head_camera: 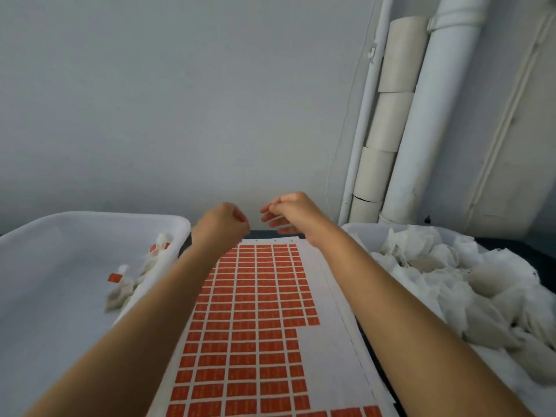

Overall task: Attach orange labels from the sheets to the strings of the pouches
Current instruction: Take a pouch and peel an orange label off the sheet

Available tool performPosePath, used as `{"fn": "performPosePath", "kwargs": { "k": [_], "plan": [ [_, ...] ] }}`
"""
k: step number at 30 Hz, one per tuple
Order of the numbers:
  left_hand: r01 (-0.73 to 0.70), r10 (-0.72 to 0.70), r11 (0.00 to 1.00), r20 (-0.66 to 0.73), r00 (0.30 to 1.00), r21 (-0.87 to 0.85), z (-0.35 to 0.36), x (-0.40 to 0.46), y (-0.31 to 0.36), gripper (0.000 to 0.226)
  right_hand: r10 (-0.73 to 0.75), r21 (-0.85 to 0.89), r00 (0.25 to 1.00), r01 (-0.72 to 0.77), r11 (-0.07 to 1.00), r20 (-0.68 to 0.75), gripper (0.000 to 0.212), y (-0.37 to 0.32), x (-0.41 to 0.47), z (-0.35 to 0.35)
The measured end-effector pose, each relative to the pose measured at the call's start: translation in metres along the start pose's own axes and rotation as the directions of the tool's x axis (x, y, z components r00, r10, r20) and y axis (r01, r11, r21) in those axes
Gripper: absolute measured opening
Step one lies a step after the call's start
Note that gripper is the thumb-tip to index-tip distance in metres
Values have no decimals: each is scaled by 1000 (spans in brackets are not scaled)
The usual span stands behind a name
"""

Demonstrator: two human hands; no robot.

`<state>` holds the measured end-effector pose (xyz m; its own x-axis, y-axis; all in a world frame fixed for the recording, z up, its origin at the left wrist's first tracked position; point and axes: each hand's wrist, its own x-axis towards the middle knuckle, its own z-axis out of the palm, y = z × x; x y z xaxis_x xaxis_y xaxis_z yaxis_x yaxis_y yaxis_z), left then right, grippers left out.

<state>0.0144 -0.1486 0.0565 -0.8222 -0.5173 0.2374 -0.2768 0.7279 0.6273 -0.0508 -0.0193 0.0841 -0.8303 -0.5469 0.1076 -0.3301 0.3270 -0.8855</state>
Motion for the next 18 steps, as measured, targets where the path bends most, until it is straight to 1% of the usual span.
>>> {"fn": "performPosePath", "kwargs": {
  "k": [3,5,8,11,13,15,16,18],
  "plan": [
    [-21,33,996,133,991,-86,42,-3,25,2,179,-12,978,-182,983,-105,21,21,-7,-39],
    [-28,50,992,183,982,-120,70,-4,37,7,250,16,951,-251,968,-184,21,36,-9,-61],
    [-33,71,986,232,970,-163,106,-2,50,7,293,66,911,-287,956,-291,24,57,-6,-90],
    [-23,92,963,249,964,-267,132,4,63,4,299,62,872,-299,952,-387,27,78,5,-108],
    [-25,120,942,267,956,-335,146,10,72,11,294,11,847,-323,946,-443,28,94,13,-114],
    [-45,156,933,289,945,-356,159,14,81,25,268,-100,841,-352,930,-470,23,111,20,-117],
    [-47,162,933,300,940,-356,165,16,85,31,267,-158,845,-376,913,-463,24,118,23,-117],
    [-31,156,934,329,932,-356,177,18,92,41,320,-234,857,-435,869,-404,35,128,26,-117]
  ]
}}
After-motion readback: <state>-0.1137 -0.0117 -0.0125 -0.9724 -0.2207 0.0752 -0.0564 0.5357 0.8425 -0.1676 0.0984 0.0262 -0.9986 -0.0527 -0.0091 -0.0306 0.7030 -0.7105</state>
